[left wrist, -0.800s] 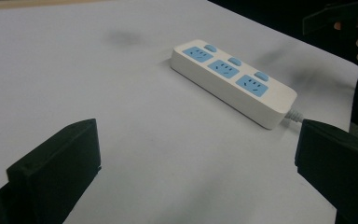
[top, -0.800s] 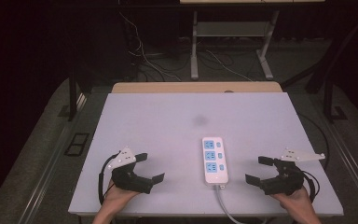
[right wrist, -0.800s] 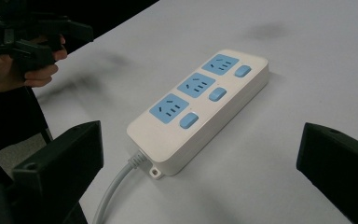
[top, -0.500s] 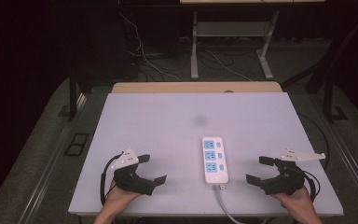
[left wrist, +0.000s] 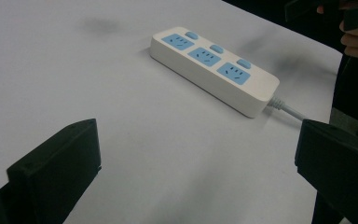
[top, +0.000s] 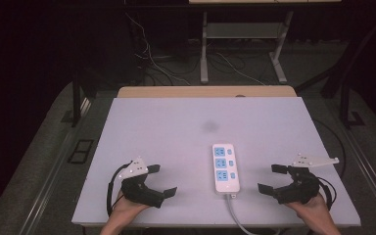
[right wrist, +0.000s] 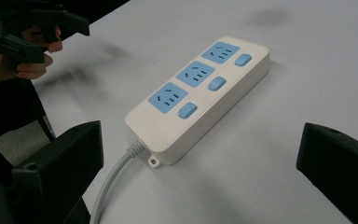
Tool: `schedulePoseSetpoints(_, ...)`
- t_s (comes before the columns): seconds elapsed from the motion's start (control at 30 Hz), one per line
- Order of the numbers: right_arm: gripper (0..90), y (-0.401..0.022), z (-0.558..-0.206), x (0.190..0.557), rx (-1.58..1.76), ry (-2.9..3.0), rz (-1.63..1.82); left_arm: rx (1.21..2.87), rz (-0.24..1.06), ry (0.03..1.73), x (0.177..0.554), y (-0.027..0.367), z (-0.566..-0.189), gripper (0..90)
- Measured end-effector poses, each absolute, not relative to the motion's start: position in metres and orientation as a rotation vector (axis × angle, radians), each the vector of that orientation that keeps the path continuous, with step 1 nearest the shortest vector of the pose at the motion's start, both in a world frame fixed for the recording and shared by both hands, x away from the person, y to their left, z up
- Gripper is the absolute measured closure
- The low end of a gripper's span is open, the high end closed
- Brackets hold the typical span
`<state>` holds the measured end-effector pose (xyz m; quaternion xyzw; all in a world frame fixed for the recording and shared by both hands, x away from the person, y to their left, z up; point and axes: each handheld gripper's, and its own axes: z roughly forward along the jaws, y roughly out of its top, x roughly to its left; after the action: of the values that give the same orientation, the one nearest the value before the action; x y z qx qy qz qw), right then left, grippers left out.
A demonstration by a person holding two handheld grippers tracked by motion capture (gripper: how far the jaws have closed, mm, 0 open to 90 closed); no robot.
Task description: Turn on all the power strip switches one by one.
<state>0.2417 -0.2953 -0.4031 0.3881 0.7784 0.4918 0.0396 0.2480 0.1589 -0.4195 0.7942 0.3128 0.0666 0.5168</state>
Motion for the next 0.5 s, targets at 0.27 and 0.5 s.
schedulePoseSetpoints(0.27,0.3,-0.288,-0.399,0.247,1.167,2.436,1.455,1.905,0.161,0.760,0.249,0.160,-0.420,0.0)
schedulePoseSetpoints(0.5,0.4,-0.287,-0.392,0.252,1.159,2.470,1.418,1.914,0.154,0.759,0.249,0.159,-0.421,0.0)
